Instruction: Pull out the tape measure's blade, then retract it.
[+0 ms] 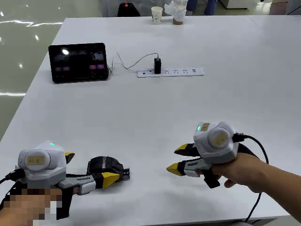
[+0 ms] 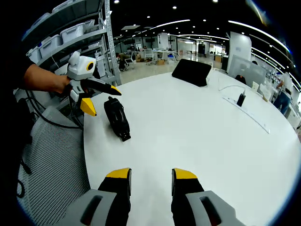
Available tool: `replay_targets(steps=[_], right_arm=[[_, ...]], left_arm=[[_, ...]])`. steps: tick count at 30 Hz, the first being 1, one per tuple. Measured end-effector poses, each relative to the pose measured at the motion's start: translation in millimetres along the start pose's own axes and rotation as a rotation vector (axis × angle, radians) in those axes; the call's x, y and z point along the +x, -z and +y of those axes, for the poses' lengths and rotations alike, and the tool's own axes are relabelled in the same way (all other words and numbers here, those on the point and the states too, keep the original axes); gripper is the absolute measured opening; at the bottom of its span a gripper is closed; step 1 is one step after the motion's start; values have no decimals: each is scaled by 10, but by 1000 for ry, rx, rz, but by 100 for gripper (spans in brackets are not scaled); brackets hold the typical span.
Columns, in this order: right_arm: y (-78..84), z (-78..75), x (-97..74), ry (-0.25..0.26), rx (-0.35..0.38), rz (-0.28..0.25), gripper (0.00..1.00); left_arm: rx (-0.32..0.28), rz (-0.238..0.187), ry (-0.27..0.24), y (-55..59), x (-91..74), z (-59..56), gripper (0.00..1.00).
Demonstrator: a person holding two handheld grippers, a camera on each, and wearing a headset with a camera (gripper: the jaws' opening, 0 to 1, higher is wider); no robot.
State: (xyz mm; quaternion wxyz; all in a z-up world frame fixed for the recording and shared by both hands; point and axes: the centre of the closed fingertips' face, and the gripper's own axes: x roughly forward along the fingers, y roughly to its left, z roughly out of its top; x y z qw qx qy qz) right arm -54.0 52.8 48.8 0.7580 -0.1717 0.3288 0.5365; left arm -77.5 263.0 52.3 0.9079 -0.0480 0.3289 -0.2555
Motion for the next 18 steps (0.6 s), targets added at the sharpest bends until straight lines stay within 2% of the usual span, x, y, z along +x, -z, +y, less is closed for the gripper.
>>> replay_targets(steps=[1,2,3,4,6,10,14,18], right_arm=[[12,-12,-17,2,3,-2,32],[50,-40,-56,8,10,-5,33],[95,-61,-99,10,18,-9,34],[118,-69,-121,9,26,-12,36],[181,-92,-185,8,42,-22,40],[303,-121,-329,12,36,-31,44],[429,-176,-476,28,35,-27,54],[545,-277,-649,59,60,-39,61]], left_arm=[[-2,1,10,1,-9,-10,99],[25,5,-7,6,-37,25,99],[105,-2,-35,-8,-71,87,99],[111,-7,-32,-10,-93,64,99],[73,27,1,55,-134,21,99],[99,37,-11,85,-223,72,99],[104,48,-4,117,-281,94,99],[119,74,29,174,-312,38,99]])
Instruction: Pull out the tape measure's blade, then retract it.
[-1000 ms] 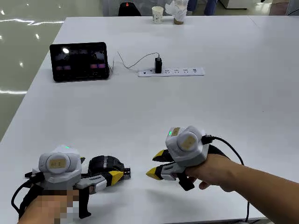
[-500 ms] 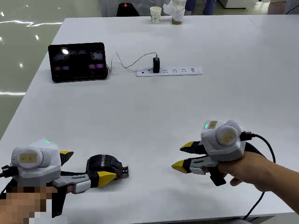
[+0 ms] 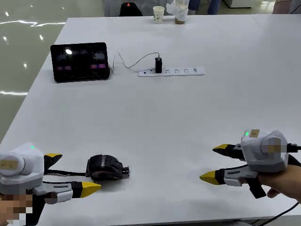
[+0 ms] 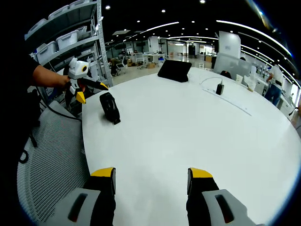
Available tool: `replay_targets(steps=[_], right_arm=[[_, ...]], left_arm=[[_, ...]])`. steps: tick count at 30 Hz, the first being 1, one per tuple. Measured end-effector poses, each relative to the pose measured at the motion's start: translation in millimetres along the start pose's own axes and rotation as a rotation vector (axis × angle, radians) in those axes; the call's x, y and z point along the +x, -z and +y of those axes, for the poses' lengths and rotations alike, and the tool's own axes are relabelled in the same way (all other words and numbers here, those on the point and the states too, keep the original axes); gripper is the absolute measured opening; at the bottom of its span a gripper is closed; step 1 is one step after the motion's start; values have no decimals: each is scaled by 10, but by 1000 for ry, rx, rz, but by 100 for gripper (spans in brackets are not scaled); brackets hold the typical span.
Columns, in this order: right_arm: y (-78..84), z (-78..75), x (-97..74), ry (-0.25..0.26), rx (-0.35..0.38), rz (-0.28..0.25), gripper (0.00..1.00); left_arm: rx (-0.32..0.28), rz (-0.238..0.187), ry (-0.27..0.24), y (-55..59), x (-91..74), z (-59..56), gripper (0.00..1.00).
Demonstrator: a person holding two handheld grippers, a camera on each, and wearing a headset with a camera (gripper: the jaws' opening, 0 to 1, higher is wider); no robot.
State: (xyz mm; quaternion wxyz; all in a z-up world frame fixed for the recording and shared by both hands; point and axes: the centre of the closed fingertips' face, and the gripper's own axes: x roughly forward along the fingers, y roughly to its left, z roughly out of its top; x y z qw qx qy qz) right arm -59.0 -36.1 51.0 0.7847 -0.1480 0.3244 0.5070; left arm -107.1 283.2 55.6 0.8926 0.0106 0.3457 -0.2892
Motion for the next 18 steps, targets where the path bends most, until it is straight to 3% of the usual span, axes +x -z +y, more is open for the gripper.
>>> replay_targets(steps=[6,18], right_arm=[[146,-133,-215,32,31,5,76],[417,-229,-577,60,80,13,97]], left_arm=[[7,31,20,57,-55,11,99],[15,46,-11,50,-261,227,99]])
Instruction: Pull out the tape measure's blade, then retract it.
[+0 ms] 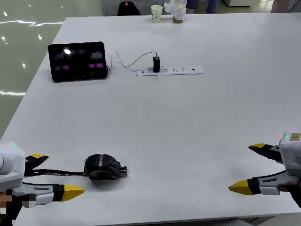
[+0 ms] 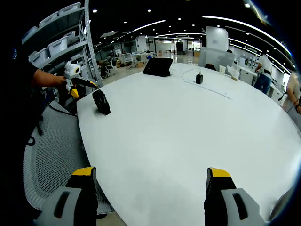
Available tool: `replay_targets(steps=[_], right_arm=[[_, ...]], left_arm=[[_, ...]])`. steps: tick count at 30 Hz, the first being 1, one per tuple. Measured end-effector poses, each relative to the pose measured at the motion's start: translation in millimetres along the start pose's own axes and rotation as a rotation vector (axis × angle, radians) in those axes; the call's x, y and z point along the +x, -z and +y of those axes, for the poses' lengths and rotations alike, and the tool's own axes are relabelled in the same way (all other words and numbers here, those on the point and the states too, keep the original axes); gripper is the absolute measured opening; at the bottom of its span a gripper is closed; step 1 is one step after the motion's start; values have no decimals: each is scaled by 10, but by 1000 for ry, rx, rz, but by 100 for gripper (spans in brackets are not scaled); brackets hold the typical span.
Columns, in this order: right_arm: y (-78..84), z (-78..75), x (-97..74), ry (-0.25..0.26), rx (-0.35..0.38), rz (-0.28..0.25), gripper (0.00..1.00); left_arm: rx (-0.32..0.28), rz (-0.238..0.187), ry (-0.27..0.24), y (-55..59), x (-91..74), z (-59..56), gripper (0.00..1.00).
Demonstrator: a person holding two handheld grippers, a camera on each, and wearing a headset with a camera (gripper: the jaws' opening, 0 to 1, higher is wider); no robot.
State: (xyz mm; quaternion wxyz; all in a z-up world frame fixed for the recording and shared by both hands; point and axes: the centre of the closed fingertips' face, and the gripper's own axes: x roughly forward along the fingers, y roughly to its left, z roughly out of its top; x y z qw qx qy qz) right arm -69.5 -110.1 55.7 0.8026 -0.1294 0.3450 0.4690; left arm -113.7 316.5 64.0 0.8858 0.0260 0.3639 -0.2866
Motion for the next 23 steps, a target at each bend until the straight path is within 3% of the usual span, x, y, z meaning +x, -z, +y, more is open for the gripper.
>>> replay_targets(steps=[6,14,23], right_arm=[[4,-1,-77,11,0,-10,99],[3,-52,-102,21,22,-15,99],[-12,-54,-106,11,9,-10,99]], left_arm=[[7,9,-6,-10,-40,37,99],[12,25,24,20,-26,-37,99],[10,24,9,20,-38,3,99]])
